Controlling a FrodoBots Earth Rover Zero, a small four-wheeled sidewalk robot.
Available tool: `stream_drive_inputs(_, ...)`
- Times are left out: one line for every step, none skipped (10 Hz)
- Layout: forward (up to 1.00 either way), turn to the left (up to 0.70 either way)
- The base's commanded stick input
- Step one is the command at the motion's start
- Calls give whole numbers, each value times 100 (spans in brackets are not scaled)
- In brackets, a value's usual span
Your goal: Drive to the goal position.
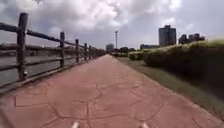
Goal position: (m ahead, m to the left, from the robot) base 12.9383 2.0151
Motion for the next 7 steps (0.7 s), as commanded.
stream_drive_inputs(70, 0)
stream_drive_inputs(70, 0)
stream_drive_inputs(70, 0)
stream_drive_inputs(70, 0)
stream_drive_inputs(70, 0)
stream_drive_inputs(70, 0)
stream_drive_inputs(70, 0)
